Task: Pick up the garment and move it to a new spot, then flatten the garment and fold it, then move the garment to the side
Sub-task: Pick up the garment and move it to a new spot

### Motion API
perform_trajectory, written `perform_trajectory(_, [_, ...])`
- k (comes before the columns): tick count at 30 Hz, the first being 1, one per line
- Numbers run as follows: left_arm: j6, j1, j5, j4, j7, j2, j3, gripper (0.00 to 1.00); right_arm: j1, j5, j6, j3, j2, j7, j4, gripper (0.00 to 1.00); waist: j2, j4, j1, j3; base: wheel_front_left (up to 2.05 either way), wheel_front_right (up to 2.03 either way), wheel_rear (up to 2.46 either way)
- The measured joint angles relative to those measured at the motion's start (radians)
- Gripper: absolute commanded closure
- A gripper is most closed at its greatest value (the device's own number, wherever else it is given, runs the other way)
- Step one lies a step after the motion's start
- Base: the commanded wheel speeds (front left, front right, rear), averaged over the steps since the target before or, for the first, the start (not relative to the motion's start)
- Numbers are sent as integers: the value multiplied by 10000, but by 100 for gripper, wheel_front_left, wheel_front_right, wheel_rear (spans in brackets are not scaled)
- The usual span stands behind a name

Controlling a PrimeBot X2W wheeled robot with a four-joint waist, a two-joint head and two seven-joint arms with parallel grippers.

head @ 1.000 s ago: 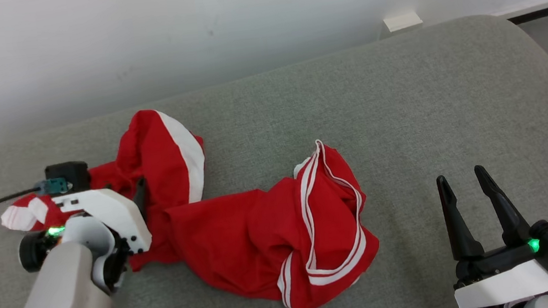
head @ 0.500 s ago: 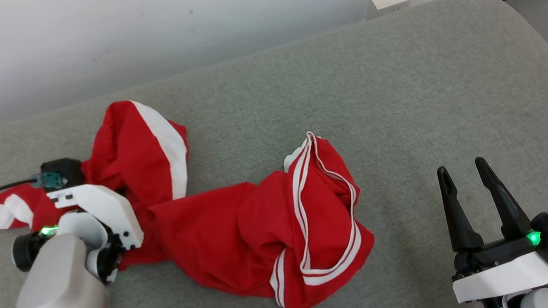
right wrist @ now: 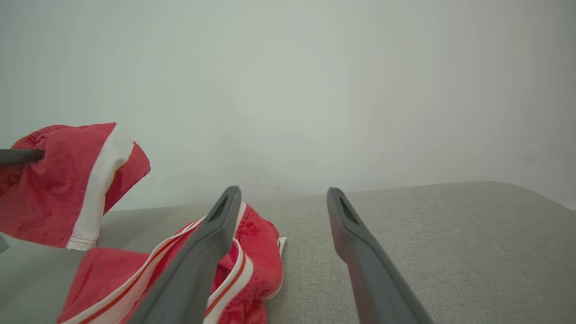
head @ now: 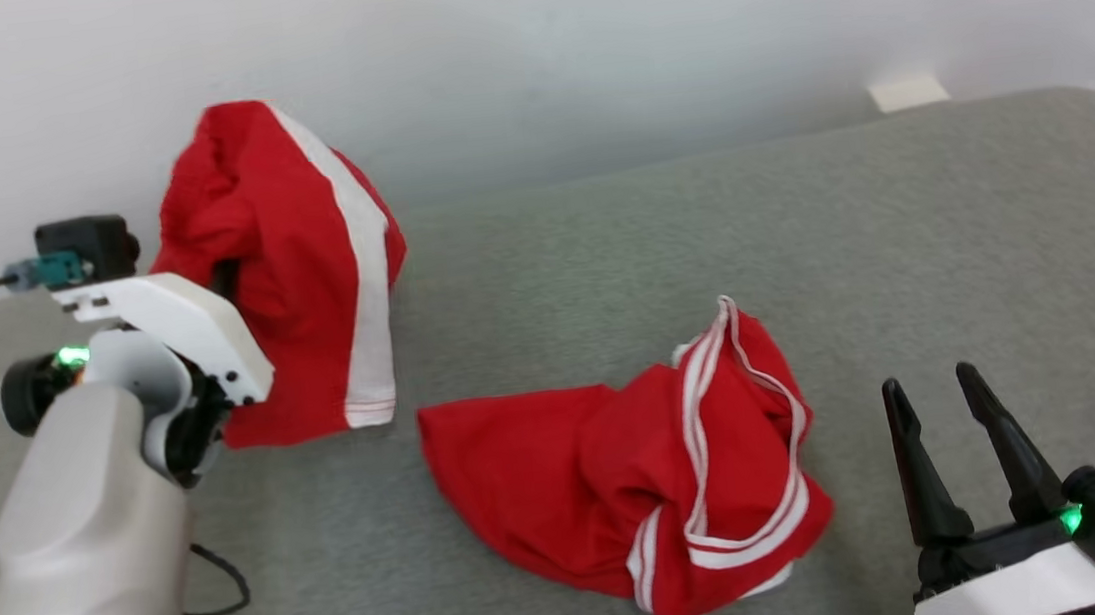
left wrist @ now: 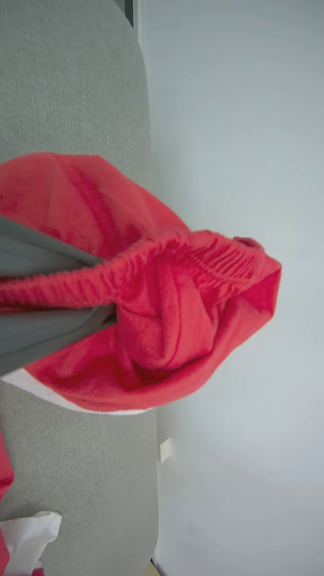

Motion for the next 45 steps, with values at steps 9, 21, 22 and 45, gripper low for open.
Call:
perform_trajectory(9, [-29, -149, -322, -1003, 606, 717, -63, 100, 290, 10, 0, -23, -100, 0, 13, 0, 0, 1544, -1, -466, 0, 0, 0])
perform_trajectory(21, [104, 49, -740, -905, 690, 1081, 176, 100, 286, 52, 0, 161, -107, 0, 31, 0, 0, 3368, 0, -740, 0, 0, 0])
perform_trajectory(22, [119, 70, -742, -842, 690, 1081, 186, 100, 286, 52, 0, 163, -117, -2, 42, 0, 0, 3465, 0, -736, 0, 0, 0])
perform_trajectory(45, [552, -17, -1457, 2809, 1551, 1225, 539, 0, -528, 102, 2, 941, -395, 0, 270, 0, 0, 3097, 0, 427, 0, 0, 0])
